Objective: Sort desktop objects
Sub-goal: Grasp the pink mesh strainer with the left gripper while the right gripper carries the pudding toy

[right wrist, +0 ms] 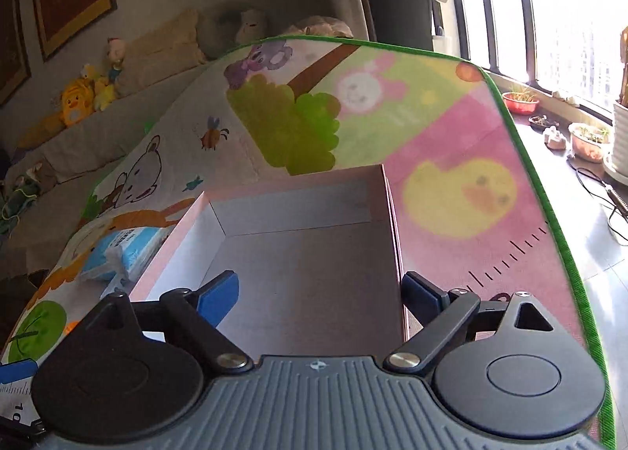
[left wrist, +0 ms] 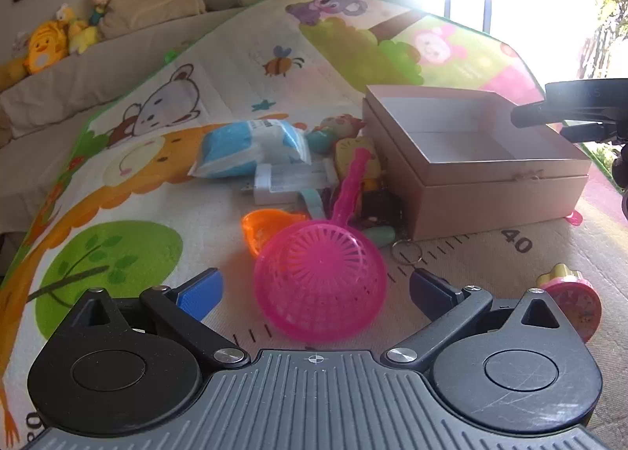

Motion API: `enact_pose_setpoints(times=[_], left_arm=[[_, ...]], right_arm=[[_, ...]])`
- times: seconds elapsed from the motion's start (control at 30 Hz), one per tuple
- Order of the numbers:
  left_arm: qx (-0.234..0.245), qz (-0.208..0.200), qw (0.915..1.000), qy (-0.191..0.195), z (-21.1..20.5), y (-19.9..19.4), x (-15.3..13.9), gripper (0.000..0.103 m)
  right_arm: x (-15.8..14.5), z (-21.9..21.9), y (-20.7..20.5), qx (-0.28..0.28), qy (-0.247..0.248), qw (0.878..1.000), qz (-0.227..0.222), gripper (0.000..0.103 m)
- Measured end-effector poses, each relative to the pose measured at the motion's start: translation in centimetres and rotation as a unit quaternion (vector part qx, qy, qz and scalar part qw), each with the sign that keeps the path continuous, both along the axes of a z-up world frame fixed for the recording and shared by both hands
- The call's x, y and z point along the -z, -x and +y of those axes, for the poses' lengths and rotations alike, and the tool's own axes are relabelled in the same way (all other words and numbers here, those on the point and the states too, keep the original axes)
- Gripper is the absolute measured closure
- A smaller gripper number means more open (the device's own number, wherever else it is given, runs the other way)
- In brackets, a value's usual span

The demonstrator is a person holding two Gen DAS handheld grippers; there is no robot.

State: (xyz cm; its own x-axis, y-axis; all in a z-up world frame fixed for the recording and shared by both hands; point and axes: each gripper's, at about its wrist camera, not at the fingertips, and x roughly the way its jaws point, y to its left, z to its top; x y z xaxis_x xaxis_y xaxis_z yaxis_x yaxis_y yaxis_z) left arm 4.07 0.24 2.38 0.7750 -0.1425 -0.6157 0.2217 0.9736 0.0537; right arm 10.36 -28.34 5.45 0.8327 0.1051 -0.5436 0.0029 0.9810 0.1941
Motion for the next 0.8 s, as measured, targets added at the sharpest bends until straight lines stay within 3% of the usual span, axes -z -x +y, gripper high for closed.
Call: enact_pose_setpoints(times=[0.13, 0.23, 0.3, 0.37, 0.43, 0.53, 0.6, 0.73, 0.8], left_arm=[[-0.005, 0.000, 0.9999, -0.010, -0.6, -1.2, 0.4, 0.000], [-0.010, -0.002, 0.9998, -0.019, -0.9, -1.4, 0.6, 0.002], [-0.009, -0.001, 0.9996, -0.026, -0.9, -1.3, 0.6, 0.022], [-0.011, 0.003, 0.9996, -0.025, -0.7, -1.0, 0.6, 0.031], [-0.016, 0.001, 0.9996, -0.023, -0.1, -0.2, 0.6, 0.032], [-0.021, -0.001, 0.9996, -0.019, 0.8, 2.0, 0.0, 0.034], [-0.014, 0.001, 0.9999, -0.007, 1.3, 4.3, -0.6, 0.035], [-0.018, 0.015, 0.9996, 0.019, 2.1, 8.0, -0.8, 0.033], [-0.025, 0.025, 0.9989, 0.031, 2.4, 8.8, -0.5, 0.023]], right_arm=[[-1.6, 0.8, 2.7, -0.025, 0.024, 0.998, -0.045, 0.012], [-2.3, 0.5, 5.6, -0.065, 0.014, 0.997, -0.042, 0.010], [-2.0, 0.4, 7.6, -0.099, -0.006, 0.995, -0.025, 0.008], [-1.4, 0.9, 9.2, -0.127, -0.007, 0.992, -0.011, 0.008], [-0.6, 2.4, 10.8, -0.149, 0.018, 0.989, -0.005, 0.008], [0.6, 5.3, 12.6, -0.168, 0.095, 0.981, -0.015, 0.011], [1.2, 6.9, 13.4, -0.183, 0.129, 0.974, -0.021, 0.020], [2.0, 8.4, 13.3, -0.199, 0.140, 0.970, -0.017, 0.028], [2.6, 8.6, 12.5, -0.197, 0.138, 0.971, -0.001, 0.037]])
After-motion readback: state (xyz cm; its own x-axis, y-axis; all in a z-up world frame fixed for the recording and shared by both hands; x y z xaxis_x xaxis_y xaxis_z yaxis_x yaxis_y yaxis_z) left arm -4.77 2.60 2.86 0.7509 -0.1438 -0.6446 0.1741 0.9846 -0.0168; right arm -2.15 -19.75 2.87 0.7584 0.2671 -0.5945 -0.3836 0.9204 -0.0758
